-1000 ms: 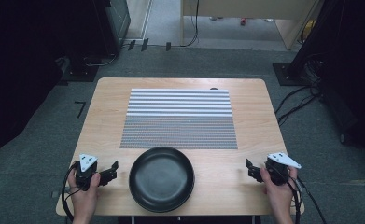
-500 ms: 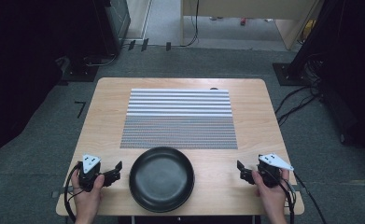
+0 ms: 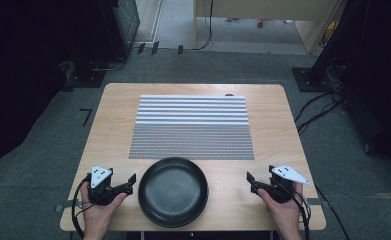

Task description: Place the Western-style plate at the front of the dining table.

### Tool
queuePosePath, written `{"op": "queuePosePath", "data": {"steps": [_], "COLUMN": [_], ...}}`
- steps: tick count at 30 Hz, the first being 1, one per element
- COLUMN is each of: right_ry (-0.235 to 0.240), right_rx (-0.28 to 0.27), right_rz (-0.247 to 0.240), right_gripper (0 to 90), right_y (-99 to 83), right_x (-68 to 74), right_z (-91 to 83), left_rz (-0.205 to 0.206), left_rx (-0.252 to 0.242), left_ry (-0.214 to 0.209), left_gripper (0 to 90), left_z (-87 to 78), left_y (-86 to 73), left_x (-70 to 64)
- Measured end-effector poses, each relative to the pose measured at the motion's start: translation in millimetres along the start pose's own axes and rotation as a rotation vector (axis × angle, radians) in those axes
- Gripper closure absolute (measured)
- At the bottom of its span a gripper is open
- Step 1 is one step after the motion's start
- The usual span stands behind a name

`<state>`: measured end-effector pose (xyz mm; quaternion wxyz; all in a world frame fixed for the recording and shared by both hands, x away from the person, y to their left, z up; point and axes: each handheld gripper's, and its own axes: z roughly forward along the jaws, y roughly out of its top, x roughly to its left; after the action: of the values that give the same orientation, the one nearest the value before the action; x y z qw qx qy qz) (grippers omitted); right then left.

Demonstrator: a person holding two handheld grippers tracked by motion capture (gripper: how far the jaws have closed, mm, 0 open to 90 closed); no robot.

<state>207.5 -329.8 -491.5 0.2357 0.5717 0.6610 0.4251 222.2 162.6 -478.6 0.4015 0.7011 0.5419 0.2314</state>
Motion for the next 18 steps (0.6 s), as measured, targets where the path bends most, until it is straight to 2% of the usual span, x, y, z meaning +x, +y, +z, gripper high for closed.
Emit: {"op": "queuePosePath", "data": {"steps": [1,10,18], "right_ry": [-0.017,-0.009,-0.005], "right_rx": [-0.012,-0.01,-0.002], "right_rz": [0.004,0.006,0.003], "right_gripper": [14.8,15.9,18.3], "right_y": [-0.1,-0.1,-1.0], "right_x": [1.9,9.7,19.5], "right_z": [-0.5,0.0,1.5], "left_rz": [0.001,0.001,0.019], "left_rx": [0.001,0.008,0.027], "left_ry": [-0.002,-0.036,-0.072], "left_gripper": [13.2,13.5,14.4], "left_z": [0.0,-0.3,1.2], "left_y": [0.1,0.5,-0.4], "left_x": [-1.1,-7.4,-15.3]}}
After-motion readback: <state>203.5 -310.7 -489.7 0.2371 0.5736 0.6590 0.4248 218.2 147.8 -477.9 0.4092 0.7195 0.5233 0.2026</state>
